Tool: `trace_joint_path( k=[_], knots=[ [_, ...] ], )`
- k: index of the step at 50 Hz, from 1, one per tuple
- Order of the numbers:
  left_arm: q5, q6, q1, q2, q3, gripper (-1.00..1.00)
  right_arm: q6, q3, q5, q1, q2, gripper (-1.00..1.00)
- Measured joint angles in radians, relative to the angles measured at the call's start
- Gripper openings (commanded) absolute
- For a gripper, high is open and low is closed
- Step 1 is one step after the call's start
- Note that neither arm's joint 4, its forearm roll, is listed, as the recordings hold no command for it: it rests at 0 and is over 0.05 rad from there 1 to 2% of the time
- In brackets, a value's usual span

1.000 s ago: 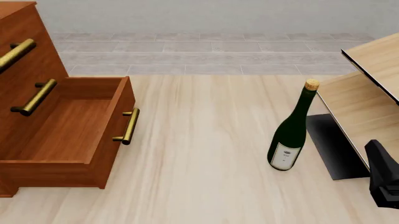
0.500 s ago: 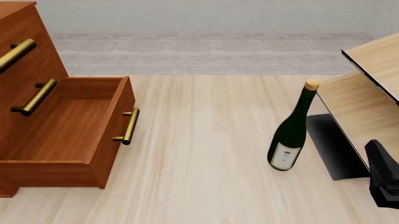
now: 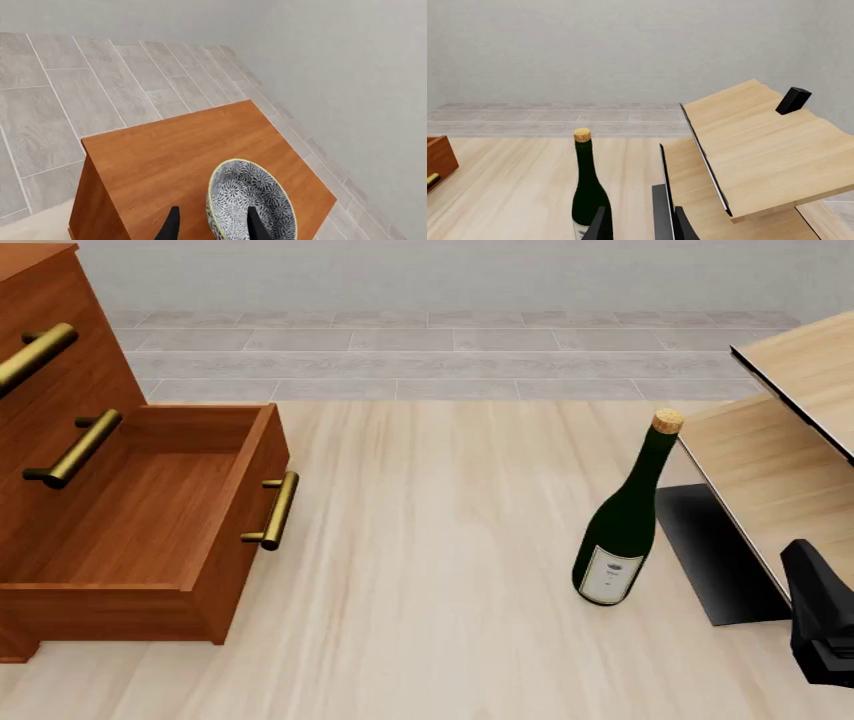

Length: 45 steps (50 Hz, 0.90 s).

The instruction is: Put the bowl on top of the cabinet.

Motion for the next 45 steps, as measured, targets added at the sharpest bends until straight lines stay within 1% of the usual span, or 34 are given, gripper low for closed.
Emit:
trace_joint_path(
  k=[13, 45],
  knots=[
    [0.017, -0.004, -0.001, -0.019, -0.017, 1.0, 0.0, 0.0, 0.0, 0.0, 0.0, 1.0],
    [0.108, -0.056, -0.019, -0.162, -0.089, 1.0, 0.0, 0.0, 0.0, 0.0, 0.0, 1.0]
  ],
)
